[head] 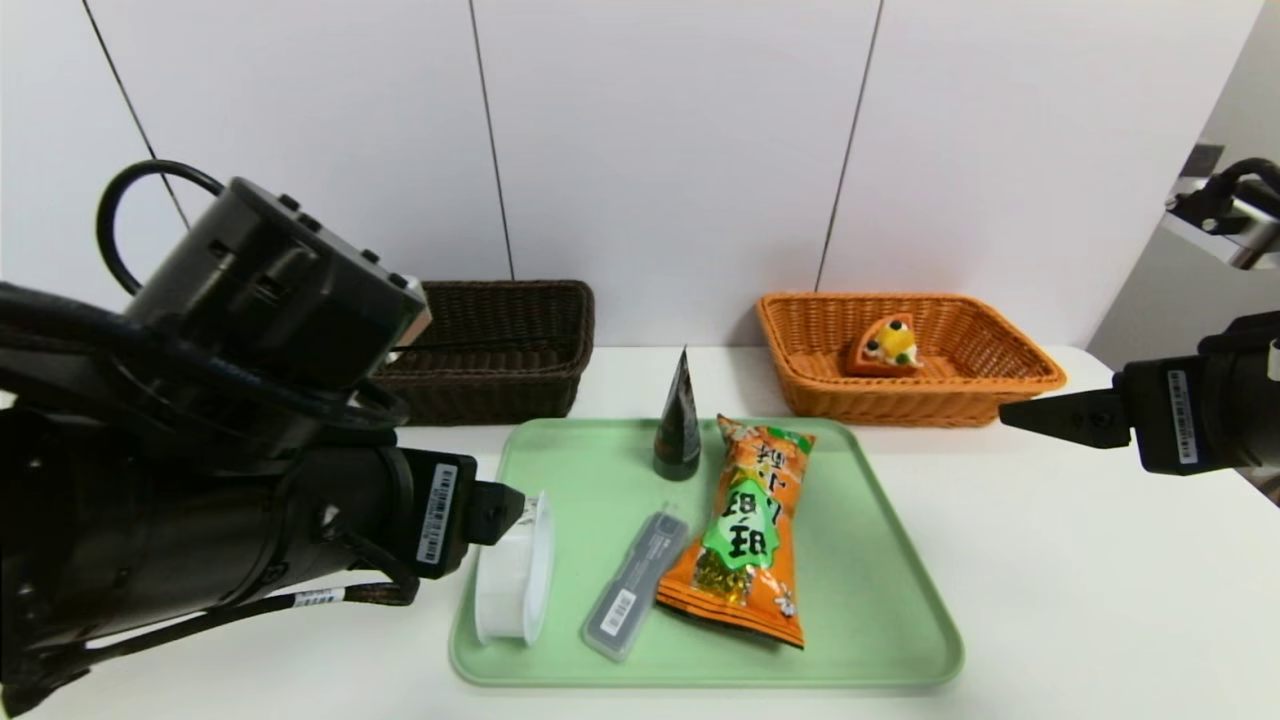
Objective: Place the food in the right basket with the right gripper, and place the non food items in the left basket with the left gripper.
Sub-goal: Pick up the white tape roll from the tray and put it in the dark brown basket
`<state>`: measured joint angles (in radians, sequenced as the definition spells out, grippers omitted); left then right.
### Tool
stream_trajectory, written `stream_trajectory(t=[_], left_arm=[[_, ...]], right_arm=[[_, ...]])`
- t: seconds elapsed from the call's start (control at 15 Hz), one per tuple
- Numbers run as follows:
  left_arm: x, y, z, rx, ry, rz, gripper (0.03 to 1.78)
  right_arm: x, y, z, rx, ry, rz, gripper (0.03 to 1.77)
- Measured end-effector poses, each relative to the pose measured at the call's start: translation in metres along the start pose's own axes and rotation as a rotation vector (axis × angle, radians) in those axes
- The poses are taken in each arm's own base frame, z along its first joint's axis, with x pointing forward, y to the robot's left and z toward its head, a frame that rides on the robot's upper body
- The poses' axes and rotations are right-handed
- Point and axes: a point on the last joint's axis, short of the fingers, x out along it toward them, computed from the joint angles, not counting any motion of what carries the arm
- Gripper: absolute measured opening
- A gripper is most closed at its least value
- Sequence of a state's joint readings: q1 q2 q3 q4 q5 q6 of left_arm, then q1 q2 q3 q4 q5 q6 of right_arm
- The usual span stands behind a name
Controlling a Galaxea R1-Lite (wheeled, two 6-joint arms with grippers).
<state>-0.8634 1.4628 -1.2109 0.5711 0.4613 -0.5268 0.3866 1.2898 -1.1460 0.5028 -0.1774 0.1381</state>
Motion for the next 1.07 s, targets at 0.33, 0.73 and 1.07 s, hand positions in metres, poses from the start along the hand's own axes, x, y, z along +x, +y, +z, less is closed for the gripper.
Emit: stream_trajectory(t=[0.33,0.73,1.07], left_arm=[[0.024,-0.021,0.008,-0.007,0.056,0.032,1.69],[0.053,-0.034,0.001,-0.026,0.148,0.09,1.69],[0.078,-0.044,-0.007,-0.066,0.229,0.097,1.69]], right_arm=[[0.001,-0.001,-0.002,0.002,0.009,-0.003,1.7],[0.002,-0.001,-0.004,0.002,0.014,-0.007,1.7],[0.006,-0.001,-0.007,0.001,0.029,-0.011,1.7]])
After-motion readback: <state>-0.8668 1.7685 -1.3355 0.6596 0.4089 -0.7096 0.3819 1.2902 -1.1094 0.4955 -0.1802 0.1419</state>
